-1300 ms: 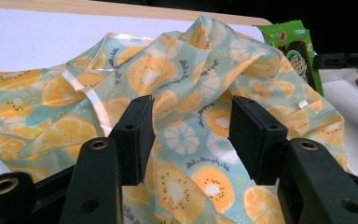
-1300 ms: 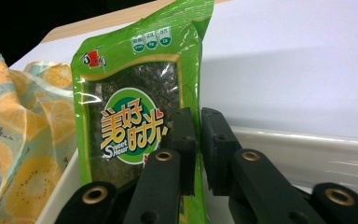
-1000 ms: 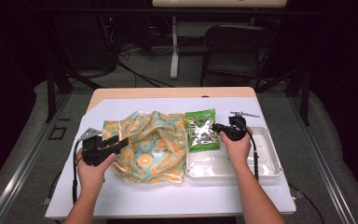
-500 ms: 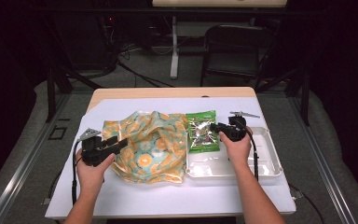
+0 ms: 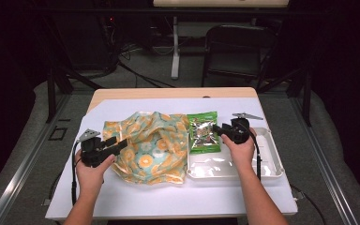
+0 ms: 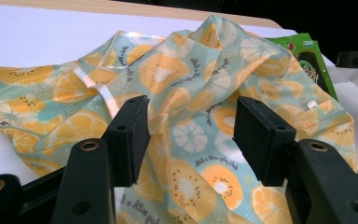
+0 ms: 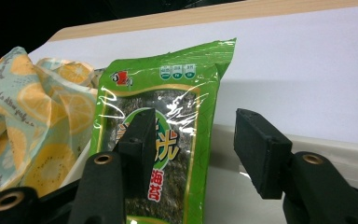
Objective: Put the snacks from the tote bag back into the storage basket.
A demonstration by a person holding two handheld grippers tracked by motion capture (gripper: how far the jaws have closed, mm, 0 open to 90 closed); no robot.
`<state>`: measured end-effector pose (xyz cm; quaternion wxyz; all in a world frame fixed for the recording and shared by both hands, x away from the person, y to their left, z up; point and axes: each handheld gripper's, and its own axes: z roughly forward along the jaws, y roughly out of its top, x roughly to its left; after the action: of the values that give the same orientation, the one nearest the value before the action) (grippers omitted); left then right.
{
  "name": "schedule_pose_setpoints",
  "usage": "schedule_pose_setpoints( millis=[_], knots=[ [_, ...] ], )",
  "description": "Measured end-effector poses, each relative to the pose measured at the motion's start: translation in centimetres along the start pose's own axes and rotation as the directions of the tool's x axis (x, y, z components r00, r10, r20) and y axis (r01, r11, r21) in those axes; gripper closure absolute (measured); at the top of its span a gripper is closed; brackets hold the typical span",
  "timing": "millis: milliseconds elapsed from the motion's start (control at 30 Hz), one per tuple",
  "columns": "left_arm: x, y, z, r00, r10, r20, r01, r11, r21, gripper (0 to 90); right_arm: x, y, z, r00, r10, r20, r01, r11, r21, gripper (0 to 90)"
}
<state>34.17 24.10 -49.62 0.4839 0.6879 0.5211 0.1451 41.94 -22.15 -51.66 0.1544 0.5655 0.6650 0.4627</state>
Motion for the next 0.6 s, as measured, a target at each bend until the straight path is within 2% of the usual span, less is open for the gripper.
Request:
schedule_pose_setpoints(
  millis=[100,300,600],
  knots=[
    [0.1,0.0,0.0,1.0000,-0.006,0.000,0.006,1.0000,-0.002,45.4,0.2,-0.1,-0.3,0.9998,-0.018,0.002,0.018,0.9998,-0.002,48.6],
    [0.3,0.1,-0.1,0.9999,-0.010,0.004,0.010,0.9999,-0.011,46.2,1.2,0.0,-1.1,0.9957,-0.091,0.017,0.091,0.9957,-0.011,49.0],
    [0.5,0.2,0.0,1.0000,-0.007,0.002,0.007,0.9997,-0.023,46.9,3.0,-0.1,-2.4,0.9872,-0.158,-0.018,0.158,0.9868,-0.036,50.2]
  ],
)
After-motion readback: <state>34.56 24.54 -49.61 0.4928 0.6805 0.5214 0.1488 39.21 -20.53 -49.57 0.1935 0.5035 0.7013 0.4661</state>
